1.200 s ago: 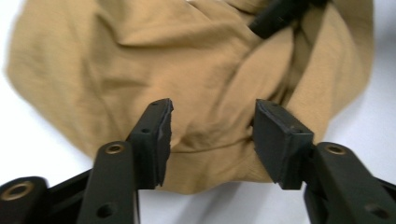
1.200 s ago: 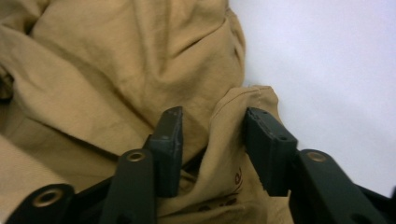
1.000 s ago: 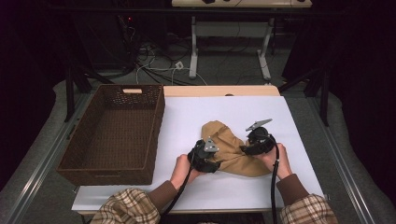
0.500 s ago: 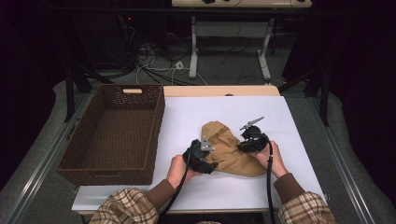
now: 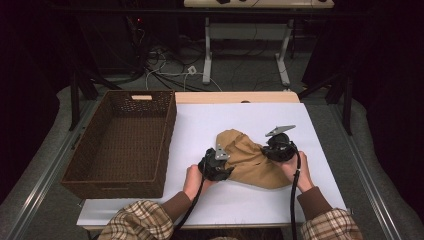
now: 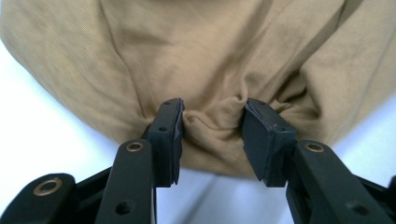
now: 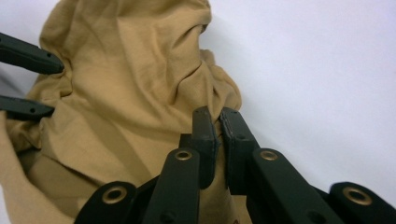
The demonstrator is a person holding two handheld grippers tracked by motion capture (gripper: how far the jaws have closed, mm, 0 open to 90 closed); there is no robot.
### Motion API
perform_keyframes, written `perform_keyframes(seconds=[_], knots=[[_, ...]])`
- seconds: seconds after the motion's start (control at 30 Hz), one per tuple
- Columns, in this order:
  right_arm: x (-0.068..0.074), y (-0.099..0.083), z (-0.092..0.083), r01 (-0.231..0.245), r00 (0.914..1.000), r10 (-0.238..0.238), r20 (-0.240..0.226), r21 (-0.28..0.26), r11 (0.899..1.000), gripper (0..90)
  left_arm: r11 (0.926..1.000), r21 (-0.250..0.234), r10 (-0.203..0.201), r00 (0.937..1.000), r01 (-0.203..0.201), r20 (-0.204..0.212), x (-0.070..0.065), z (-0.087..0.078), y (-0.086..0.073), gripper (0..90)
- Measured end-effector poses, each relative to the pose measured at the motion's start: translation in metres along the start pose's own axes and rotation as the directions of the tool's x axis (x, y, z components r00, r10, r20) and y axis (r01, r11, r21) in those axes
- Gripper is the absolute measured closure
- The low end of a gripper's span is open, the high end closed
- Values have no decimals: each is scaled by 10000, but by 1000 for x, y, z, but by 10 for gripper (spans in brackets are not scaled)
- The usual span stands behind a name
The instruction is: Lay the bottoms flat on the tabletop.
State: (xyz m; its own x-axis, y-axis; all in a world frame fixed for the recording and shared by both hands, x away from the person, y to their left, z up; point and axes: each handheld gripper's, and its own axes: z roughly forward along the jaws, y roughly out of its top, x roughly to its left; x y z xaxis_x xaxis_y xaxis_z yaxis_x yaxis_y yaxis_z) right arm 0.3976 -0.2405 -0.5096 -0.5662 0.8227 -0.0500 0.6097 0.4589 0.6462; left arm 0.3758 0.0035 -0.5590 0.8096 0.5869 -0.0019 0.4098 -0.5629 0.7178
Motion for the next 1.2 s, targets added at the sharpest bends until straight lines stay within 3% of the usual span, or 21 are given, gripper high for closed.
perform_keyframes(seconds=[0.2, 0.3, 0.47, 0.53, 0.6, 0.7, 0.77, 0.87, 0.97, 1.2], knots=[[-6, -7, 11, -50, 9999, 44, 111, 611, 9981, 780, 10000, -24, -68, 9999, 67, -90, 2, -2, 5, 490], [-6, -5, 9, -35, 9998, 26, 200, 480, 9988, 705, 9999, -109, -101, 9999, 100, -72, 2, -12, 8, 430], [-2, -2, 7, -26, 10000, 26, -10, 179, 9998, 542, 9993, -359, 66, 9999, -61, 157, -5, -26, 13, 379], [0, 0, 9, -100, 9997, 101, -229, 59, 9999, 521, 9985, -531, 170, 9995, -156, 273, -9, -30, 17, 362], [1, 2, 12, -88, 9995, 89, -310, 41, 10000, 532, 9976, -647, 291, 9985, -260, 468, -14, -33, 20, 357], [4, 4, 19, 72, 9989, -61, -464, 235, 9997, 635, 9967, -681, 494, 9948, -434, 886, -23, -33, 21, 356], [6, 3, 21, 93, 9991, -80, -426, 294, 9995, 703, 9960, -628, 701, 9903, -629, 1197, -29, -29, 19, 397], [5, 2, 23, 166, 9991, -150, -394, 403, 9991, 787, 9933, -505, 1108, 9814, -1041, 1565, -38, -20, 15, 597], [5, 1, 23, 140, 9995, -127, -299, 431, 9990, 867, 9915, -276, 1304, 9735, -1275, 1880, -42, -11, 11, 740], [4, 3, 14, 174, 9998, -174, -19, 28, 9998, 899, 9888, -123, 1480, 9661, -1488, 2116, -44, -7, 6, 866]])
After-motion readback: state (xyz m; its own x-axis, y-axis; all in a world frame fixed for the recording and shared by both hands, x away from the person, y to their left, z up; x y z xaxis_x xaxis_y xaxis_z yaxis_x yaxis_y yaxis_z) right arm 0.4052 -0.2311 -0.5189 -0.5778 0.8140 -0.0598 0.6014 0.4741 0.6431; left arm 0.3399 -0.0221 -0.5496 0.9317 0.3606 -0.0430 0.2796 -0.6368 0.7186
